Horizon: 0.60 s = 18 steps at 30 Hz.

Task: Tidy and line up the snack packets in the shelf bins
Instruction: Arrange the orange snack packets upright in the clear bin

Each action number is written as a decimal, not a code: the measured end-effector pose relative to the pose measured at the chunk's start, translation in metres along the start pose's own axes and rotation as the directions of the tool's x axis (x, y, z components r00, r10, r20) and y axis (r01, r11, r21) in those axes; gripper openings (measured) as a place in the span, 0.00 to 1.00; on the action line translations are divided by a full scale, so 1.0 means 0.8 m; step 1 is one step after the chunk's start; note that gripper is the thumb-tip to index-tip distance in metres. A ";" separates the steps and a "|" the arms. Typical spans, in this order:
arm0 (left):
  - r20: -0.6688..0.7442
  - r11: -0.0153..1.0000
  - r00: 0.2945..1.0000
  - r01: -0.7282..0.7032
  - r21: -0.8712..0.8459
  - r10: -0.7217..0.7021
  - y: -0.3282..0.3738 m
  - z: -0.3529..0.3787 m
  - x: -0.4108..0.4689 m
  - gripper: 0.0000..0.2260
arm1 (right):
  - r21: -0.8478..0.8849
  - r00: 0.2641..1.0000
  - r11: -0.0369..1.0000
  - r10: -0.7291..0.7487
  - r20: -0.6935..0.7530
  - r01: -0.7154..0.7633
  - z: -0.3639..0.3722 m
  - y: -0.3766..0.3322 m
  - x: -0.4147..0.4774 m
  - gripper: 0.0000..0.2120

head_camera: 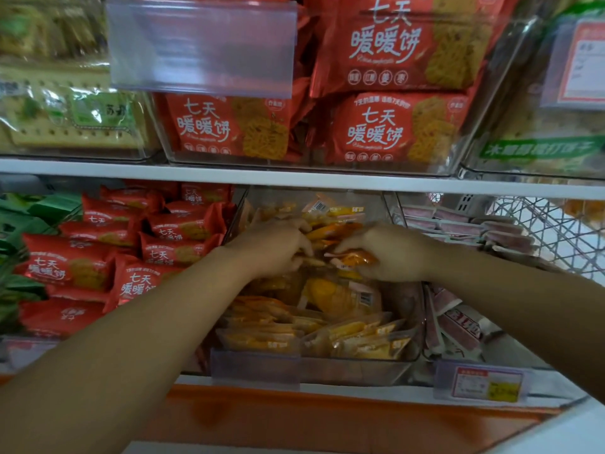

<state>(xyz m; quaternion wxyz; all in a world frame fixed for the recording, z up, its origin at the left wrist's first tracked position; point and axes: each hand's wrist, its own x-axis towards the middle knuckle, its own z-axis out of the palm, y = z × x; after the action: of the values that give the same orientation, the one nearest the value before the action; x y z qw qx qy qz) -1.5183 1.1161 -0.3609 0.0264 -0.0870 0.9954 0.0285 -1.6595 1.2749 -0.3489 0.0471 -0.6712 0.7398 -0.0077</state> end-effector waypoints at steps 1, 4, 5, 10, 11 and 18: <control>-0.071 0.998 0.997 -0.003 -0.055 -0.001 -0.001 0.002 -0.001 0.10 | 0.039 0.999 0.999 0.014 -0.049 -0.012 -0.002 0.003 0.001 0.20; -0.166 0.983 0.986 -0.037 -0.177 0.007 -0.002 0.011 -0.007 0.13 | 0.098 0.990 0.995 0.047 -0.135 -0.034 0.000 0.009 0.006 0.19; -0.168 0.981 0.986 -0.046 -0.187 0.015 0.000 0.013 -0.007 0.15 | 0.105 0.988 0.993 0.063 -0.144 -0.048 0.002 0.011 0.007 0.18; -0.085 0.941 0.996 -0.036 -0.335 0.008 -0.001 0.005 -0.009 0.20 | 0.140 0.973 0.989 0.082 -0.215 -0.052 0.001 0.015 0.004 0.12; -0.097 0.926 0.995 -0.033 -0.376 -0.003 -0.003 0.006 -0.010 0.20 | 0.173 0.966 0.984 0.091 -0.242 -0.050 -0.001 0.015 0.003 0.11; -0.103 0.980 0.995 -0.024 -0.198 0.003 -0.013 0.013 -0.006 0.22 | 0.404 0.869 0.909 0.275 -0.411 -0.096 -0.002 0.017 0.016 0.08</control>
<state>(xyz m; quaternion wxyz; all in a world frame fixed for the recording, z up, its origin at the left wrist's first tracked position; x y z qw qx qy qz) -1.5114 1.1077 -0.3716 -0.0335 -0.0838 0.9882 0.1237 -1.6745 1.2638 -0.3491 -0.0026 -0.5532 0.7767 -0.3010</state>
